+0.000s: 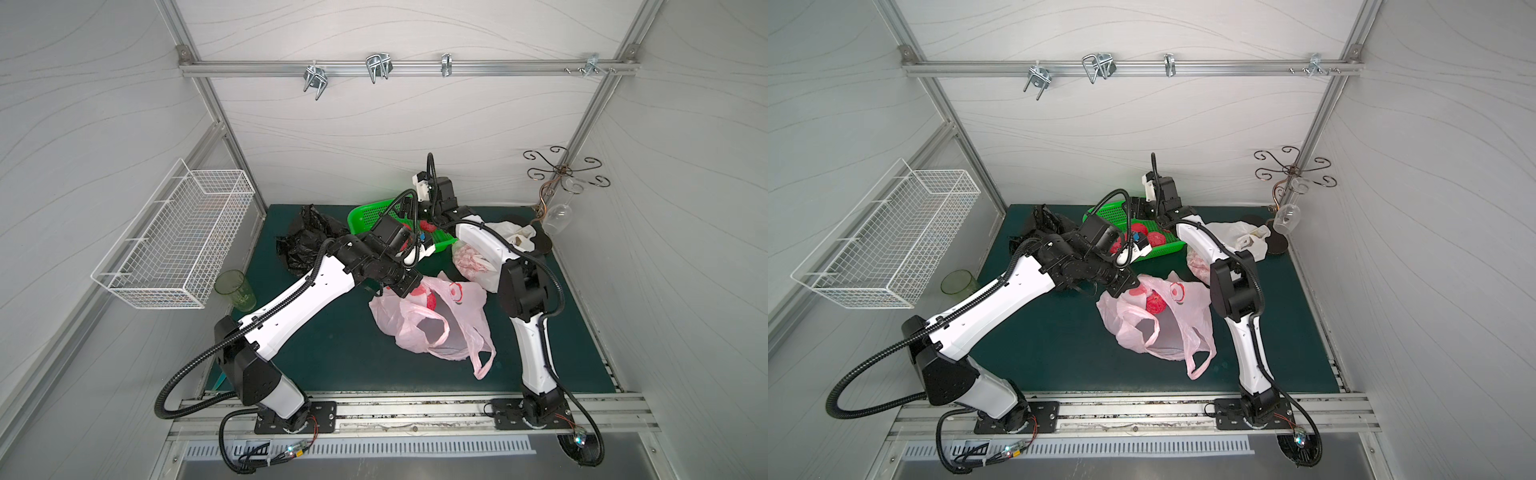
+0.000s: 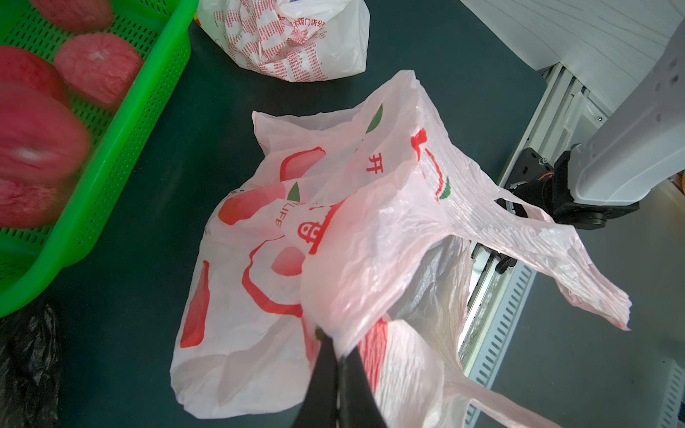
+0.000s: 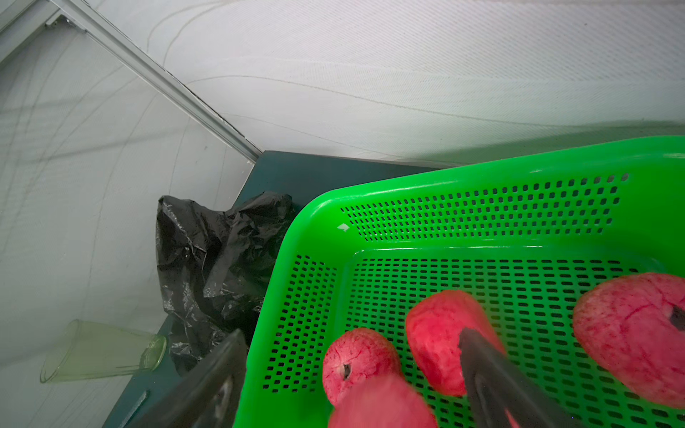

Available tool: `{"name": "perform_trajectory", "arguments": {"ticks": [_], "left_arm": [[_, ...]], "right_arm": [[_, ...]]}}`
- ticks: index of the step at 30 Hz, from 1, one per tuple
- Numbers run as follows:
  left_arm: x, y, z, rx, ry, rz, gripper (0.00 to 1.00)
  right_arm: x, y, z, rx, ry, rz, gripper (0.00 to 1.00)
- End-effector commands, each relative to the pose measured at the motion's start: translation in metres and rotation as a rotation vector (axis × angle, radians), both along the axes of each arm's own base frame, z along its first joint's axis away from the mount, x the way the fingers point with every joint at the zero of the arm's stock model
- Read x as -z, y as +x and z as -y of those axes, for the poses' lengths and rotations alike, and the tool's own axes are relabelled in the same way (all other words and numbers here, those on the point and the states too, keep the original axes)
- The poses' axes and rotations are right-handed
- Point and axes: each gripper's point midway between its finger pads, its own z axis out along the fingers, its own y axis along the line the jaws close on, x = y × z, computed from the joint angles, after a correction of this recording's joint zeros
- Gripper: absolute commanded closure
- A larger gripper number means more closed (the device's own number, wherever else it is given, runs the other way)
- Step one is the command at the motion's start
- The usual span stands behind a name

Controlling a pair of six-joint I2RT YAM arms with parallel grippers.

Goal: Untie the knot of a plastic bag & take out the apple
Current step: Place the apple in the basket, then pick up the apple from the plastic bag.

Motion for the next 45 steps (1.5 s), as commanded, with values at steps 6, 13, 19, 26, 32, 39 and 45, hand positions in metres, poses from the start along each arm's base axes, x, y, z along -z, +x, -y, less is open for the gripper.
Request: {"name": "perform_trajectory", "arguments": {"ticks": [6, 13, 19, 26, 32, 39, 45], "left_arm": [[-0.015, 0.008, -0.001, -0.010, -0.004, 0.058, 1.00], [-0.011, 0.012, -0.002, -0.025, 0.014, 0.068, 1.00], [-0.009, 0.013, -0.001, -0.025, 0.016, 0.062, 1.00], [-0.010, 0.017, -0.005, -0.044, 0.026, 0.088, 1.00], [-0.014, 0.018, -0.004, -0.050, 0.002, 0.105, 1.00], [-0.018, 0.016, -0.001, -0.042, -0.029, 0.115, 1.00], [-0.019, 0.018, -0.004, -0.053, -0.020, 0.138, 1.00]], "right_arm": [[-0.072, -0.056, 0.048, 0.101, 0.015, 0.081, 0.13], [-0.126, -0.165, 0.118, 0.201, 0.014, 0.240, 0.23], [-0.123, -0.268, 0.128, 0.066, -0.021, 0.314, 0.31], [-0.105, -0.339, 0.156, 0.000, -0.019, 0.324, 0.33], [-0.087, -0.385, 0.162, -0.135, 0.086, 0.235, 0.44], [-0.063, -0.405, 0.135, -0.272, 0.127, 0.091, 0.85], [-0.031, -0.403, 0.114, -0.239, 0.020, 0.046, 1.00]]}}
